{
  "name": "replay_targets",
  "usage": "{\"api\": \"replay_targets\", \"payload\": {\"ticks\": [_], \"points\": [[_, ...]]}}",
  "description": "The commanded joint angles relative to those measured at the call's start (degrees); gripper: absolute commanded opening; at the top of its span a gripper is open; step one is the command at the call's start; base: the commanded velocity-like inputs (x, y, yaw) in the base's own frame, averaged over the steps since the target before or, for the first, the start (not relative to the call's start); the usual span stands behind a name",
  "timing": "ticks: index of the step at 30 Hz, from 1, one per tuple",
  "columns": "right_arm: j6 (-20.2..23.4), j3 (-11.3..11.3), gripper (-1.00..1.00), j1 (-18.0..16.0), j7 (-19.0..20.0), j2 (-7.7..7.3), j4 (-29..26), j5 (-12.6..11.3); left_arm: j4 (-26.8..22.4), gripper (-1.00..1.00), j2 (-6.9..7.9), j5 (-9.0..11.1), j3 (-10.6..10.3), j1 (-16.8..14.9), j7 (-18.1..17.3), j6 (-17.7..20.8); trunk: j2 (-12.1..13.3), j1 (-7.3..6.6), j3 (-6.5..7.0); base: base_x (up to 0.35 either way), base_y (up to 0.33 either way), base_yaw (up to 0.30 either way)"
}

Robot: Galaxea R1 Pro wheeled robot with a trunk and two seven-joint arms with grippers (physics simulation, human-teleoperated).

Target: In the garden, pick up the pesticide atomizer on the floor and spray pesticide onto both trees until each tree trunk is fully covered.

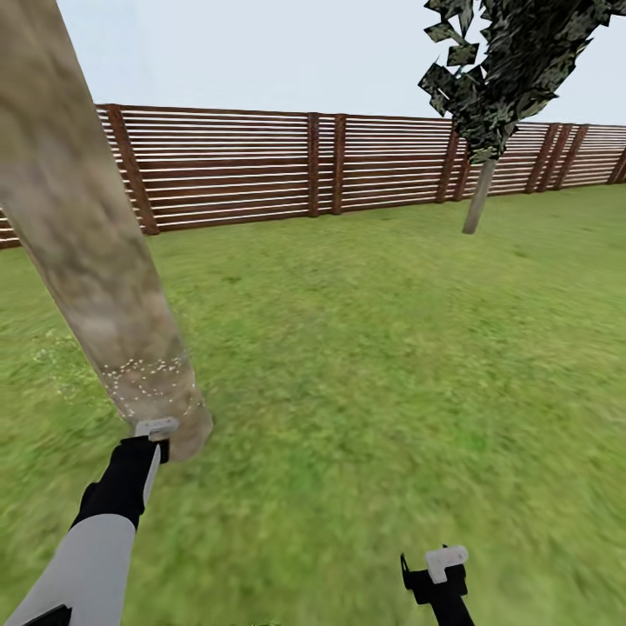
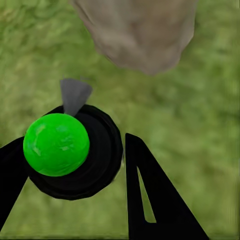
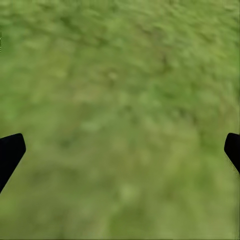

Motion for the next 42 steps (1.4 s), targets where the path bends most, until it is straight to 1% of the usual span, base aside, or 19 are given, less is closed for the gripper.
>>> {"api": "replay_targets", "payload": {"ticks": [1, 8, 10, 13, 18, 25, 27, 28, 29, 31, 32, 33, 34, 35, 36, 37, 39, 41, 42], "points": [[0.03, 0.45, 1.00, -0.02, -0.60, -0.02, 0.02, 0.35, -0.05, -1.00, -0.04, -0.02, 0.05, -0.05, 0.27, 0.25, -0.02, -0.01, -0.05, 0.055, -0.273, 0.261], [0.01, 0.45, 1.00, -0.02, -0.60, -0.02, 0.02, 0.35, 0.00, -1.00, -0.01, 0.10, 0.15, -0.05, 1.24, 0.25, -0.02, -0.01, -0.05, 0.204, -0.201, 0.033], [0.01, 0.45, 1.00, -0.02, -0.60, 0.00, 0.01, 0.35, 0.09, -1.00, 0.53, 0.14, 0.45, 0.21, 1.25, 0.32, -0.02, -0.01, -0.05, 0.055, -0.038, 0.029], [0.01, 0.45, 1.00, -0.02, -0.60, -0.01, 0.02, 0.35, 1.11, -1.00, 0.84, 0.05, 0.63, 0.36, 1.25, 0.24, -0.02, -0.01, -0.05, 0.010, -0.007, 0.206], [0.02, 0.45, 1.00, -0.02, -0.60, -0.01, 0.00, 0.35, 1.53, -1.00, 1.17, 0.17, 0.62, 2.02, 1.09, -0.01, -0.02, -0.01, -0.05, 0.001, 0.000, 0.273], [0.01, 0.45, 1.00, -0.02, -0.60, -0.02, -0.06, 0.35, 1.57, -1.00, 1.01, 0.50, 0.44, 2.26, 0.50, -0.16, -0.02, -0.01, -0.05, -0.280, 0.000, 0.131], [0.01, 0.45, 1.00, -0.02, -0.60, -0.02, -0.07, 0.35, 1.56, -1.00, 1.01, 0.57, 0.44, 3.76, 0.22, -0.68, -0.02, -0.01, -0.05, -0.341, 0.000, -0.003], [0.01, 0.45, 1.00, -0.02, -0.60, -0.02, -0.07, 0.35, 1.57, -1.00, 1.01, 0.56, 0.42, 4.69, -0.12, -2.39, -0.02, -0.01, -0.03, -0.342, 0.000, -0.062], [0.01, 0.45, 1.00, -0.02, -0.60, -0.02, -0.07, 0.35, 1.63, -1.00, 1.06, 0.48, 0.37, 6.36, -1.60, -5.92, -0.02, -0.01, 0.00, -0.342, 0.000, -0.145], [0.01, 0.43, 1.00, -0.02, -0.60, -0.02, -0.07, 0.35, 1.77, -1.00, 1.15, 0.19, -0.07, 9.76, -5.74, -10.01, -0.02, -0.01, 0.10, -0.343, 0.000, -0.185], [0.04, 0.44, 1.00, -0.02, -0.57, -0.02, -0.05, 0.35, 1.99, -1.00, 1.36, 0.04, -0.33, 12.16, -9.52, -12.38, -0.02, -0.01, 0.16, -0.344, 0.000, -0.203], [0.06, 0.44, 1.00, -0.02, -0.55, -0.02, -0.06, 0.35, 2.39, -1.00, 1.59, -0.02, -0.63, 13.15, -11.64, -13.94, -0.02, -0.01, 0.22, -0.344, 0.000, -0.205], [0.08, 0.45, 1.00, -0.02, -0.52, 0.02, -0.10, 0.35, 4.21, -1.00, 2.98, -0.74, -2.53, 14.50, -16.40, -18.22, -0.02, -0.01, 0.27, -0.344, 0.000, -0.208], [0.09, 0.45, 1.00, -0.02, -0.48, 0.05, -0.19, 0.35, 5.89, -1.00, 4.37, -1.80, -4.46, 14.95, -19.64, -21.26, -0.02, -0.01, 0.33, -0.344, 0.000, -0.205], [0.09, 0.61, 1.00, -0.02, -0.15, 0.06, -0.28, 0.39, 7.83, -1.00, 6.53, -3.22, -7.35, 15.28, -25.27, -24.93, -0.02, -0.01, 0.36, -0.344, 0.000, -0.099], [0.09, 0.67, 1.00, -0.02, -0.01, 0.11, -0.35, 0.50, 8.26, -1.00, 7.46, -3.70, -8.54, 15.35, -28.79, -26.10, -0.02, -0.01, 0.37, -0.344, 0.000, -0.050], [0.10, 1.38, 1.00, -0.02, 1.57, 0.30, -0.95, 1.01, 8.16, -1.00, 8.91, -4.45, -9.70, 15.24, -35.57, -26.99, -0.02, -0.01, 0.38, -0.344, 0.000, -0.021], [2.12, 3.27, 1.00, 0.00, 7.79, 0.15, -5.87, 3.46, 8.03, -1.00, 10.85, -7.78, -12.72, 14.77, -45.29, -28.54, -0.02, -0.01, 0.39, -0.344, 0.000, -0.006], [5.78, 3.67, 1.00, -0.04, 12.32, 0.05, -9.11, 4.73, 8.03, -1.00, 11.41, -9.22, -13.74, 14.66, -49.28, -30.72, -0.02, -0.01, 0.39, -0.320, 0.000, -0.002]]}}
